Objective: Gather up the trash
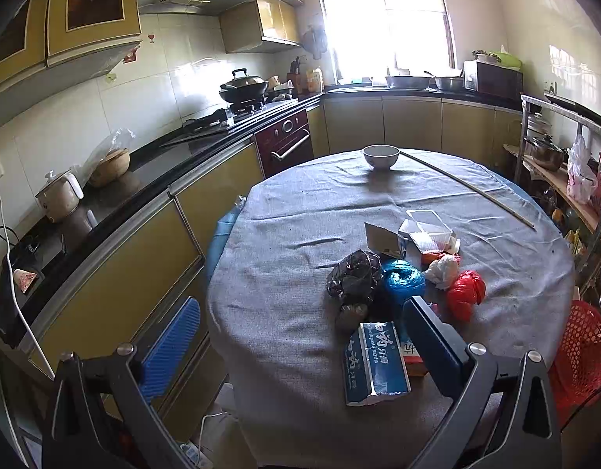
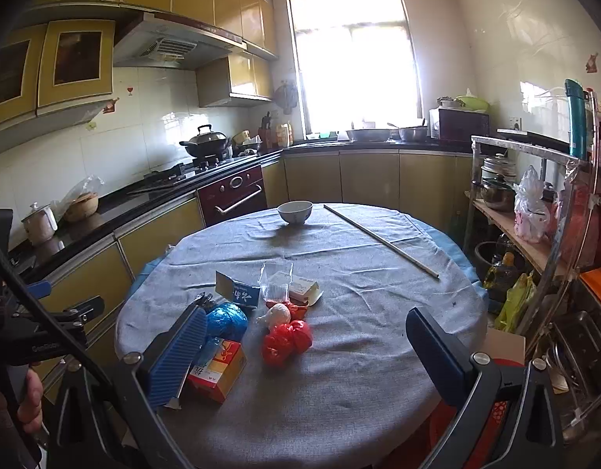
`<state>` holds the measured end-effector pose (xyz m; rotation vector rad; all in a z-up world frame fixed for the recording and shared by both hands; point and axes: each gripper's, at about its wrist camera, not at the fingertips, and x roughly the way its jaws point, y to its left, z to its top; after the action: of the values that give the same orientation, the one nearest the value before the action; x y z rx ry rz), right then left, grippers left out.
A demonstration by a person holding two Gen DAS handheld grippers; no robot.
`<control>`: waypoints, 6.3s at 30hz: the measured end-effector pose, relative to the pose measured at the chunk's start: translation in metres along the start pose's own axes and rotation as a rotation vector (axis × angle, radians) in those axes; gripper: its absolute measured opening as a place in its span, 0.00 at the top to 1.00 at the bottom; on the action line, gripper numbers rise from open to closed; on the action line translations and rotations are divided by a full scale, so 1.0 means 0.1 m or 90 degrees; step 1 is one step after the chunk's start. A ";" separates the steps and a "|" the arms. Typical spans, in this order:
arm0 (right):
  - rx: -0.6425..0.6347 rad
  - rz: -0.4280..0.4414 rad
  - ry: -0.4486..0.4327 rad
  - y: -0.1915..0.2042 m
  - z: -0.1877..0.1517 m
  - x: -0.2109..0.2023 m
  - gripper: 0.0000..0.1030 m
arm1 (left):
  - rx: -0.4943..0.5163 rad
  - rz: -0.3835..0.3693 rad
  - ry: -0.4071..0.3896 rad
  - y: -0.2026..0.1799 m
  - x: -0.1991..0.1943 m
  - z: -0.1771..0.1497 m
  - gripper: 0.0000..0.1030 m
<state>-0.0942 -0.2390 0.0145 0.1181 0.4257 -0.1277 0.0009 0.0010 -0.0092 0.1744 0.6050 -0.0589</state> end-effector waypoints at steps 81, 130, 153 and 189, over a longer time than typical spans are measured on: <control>0.327 0.153 0.432 -0.28 -0.65 2.73 0.49 | -0.073 -0.295 0.376 -0.19 1.51 -0.44 0.40; 0.552 -0.055 0.174 -3.26 -1.45 -0.06 0.47 | 0.382 -0.627 0.294 -3.76 0.32 -0.08 0.44; 0.443 0.079 0.173 -2.39 -0.79 0.63 0.37 | 0.172 -0.422 0.208 -1.31 0.61 0.18 0.34; 0.178 0.350 0.464 0.87 -0.37 2.97 0.55 | -0.144 -0.254 0.283 0.75 1.96 0.06 0.31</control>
<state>0.1724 -0.1777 -0.1357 0.5594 1.0827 0.4145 0.1731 0.0728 -0.1054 -0.1610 1.0775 -0.3422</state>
